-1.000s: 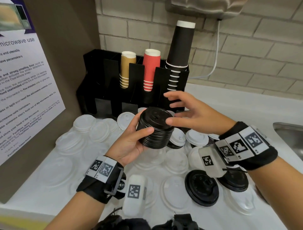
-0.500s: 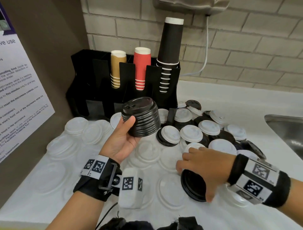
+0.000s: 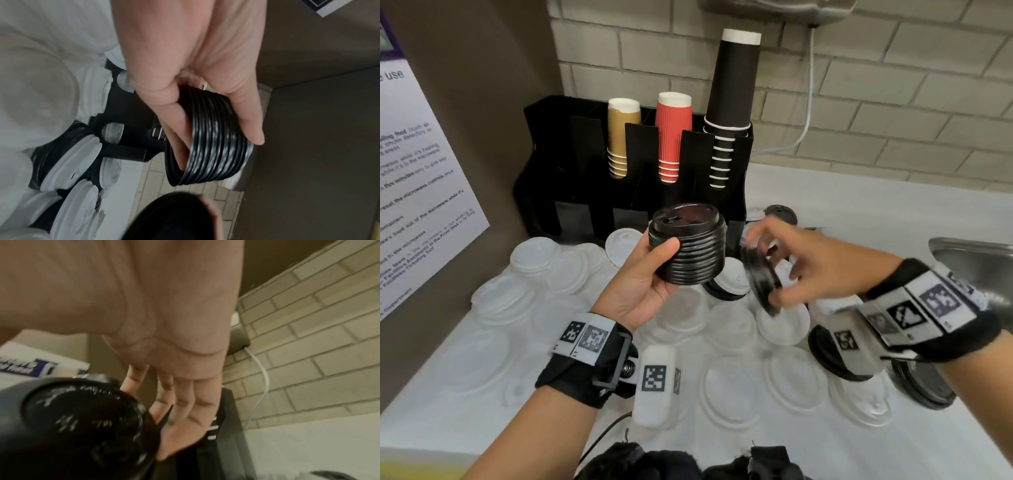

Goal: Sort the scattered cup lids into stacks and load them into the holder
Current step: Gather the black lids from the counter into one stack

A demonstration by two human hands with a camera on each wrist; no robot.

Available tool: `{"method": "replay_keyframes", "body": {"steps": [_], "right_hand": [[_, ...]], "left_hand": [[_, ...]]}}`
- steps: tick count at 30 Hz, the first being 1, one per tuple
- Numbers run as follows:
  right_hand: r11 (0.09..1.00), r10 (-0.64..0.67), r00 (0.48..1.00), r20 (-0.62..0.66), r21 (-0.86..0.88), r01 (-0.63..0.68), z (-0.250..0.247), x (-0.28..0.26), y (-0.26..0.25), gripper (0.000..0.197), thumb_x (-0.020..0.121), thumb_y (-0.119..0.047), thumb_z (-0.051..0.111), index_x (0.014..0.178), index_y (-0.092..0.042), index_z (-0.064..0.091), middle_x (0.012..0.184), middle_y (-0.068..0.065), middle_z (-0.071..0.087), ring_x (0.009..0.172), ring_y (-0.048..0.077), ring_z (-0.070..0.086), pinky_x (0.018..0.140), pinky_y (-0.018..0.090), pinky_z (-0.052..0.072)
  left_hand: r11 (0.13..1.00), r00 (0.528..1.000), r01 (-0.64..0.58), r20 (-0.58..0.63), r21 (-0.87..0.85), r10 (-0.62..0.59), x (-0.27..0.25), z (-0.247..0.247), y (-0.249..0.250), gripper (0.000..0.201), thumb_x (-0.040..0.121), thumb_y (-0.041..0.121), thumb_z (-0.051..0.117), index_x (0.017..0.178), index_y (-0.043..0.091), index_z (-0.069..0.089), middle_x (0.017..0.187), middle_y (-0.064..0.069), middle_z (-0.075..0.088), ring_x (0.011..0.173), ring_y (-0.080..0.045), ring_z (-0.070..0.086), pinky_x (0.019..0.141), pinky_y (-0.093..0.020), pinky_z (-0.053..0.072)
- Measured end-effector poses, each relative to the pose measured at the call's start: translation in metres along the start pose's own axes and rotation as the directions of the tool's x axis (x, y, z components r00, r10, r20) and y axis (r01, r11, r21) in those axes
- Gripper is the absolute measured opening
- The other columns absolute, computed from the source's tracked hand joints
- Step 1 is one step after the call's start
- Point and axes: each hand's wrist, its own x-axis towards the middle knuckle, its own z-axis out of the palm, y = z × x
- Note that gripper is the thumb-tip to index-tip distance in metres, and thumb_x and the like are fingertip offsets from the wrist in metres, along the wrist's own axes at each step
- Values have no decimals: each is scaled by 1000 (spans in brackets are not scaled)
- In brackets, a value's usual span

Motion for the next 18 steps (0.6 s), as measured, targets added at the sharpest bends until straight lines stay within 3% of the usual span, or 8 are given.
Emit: {"method": "replay_keyframes", "body": {"steps": [3,5,7,11,15,18], "right_hand": [[985,-30,980,-198,159,63,-14,13,-6,51,78,-5,73,115,-26,46,104,-3,50,83,4,55,68,12,45],[969,-22,966,-256,231,83,-16,22,-11,42,84,-15,68,120,-28,50,109,2,54,85,13,58,74,22,50],[971,-31,968,-249,224,89,-14,30,-16,41,83,-23,62,122,-30,53,114,6,57,87,19,57,75,25,49],[989,-78,977,-201,106,101,-7,40,-20,43,86,-14,65,123,-34,54,115,-1,59,90,10,56,69,11,45],[991,-91,979,-183,84,108,-2,41,-20,52,82,-10,69,125,-32,52,115,-5,58,97,10,55,66,10,44],[989,-111,979,-169,79,126,1,42,-20,57,79,-8,72,126,-31,50,116,-6,57,98,11,53,66,10,43]], "left_hand": [[997,1000,15,27,72,-17,0,4,-3,89,48,35,96,123,10,55,109,-4,73,103,-16,69,78,-27,57],[990,997,33,61,134,-42,-1,7,-4,88,48,35,96,122,12,55,109,-3,72,102,-16,69,79,-27,57],[981,994,54,87,186,-71,-2,10,-6,87,47,35,96,122,16,56,108,-1,72,101,-15,68,78,-27,56],[969,989,91,96,228,-115,-3,12,-9,96,49,29,95,133,21,51,113,-1,69,104,-16,67,77,-28,56],[970,989,108,79,219,-127,-3,7,-10,66,72,8,73,132,25,52,113,0,69,104,-15,67,75,-27,56],[974,988,101,92,203,-122,-2,8,-10,65,69,13,82,128,21,54,112,-1,70,104,-16,68,76,-26,56]]}}
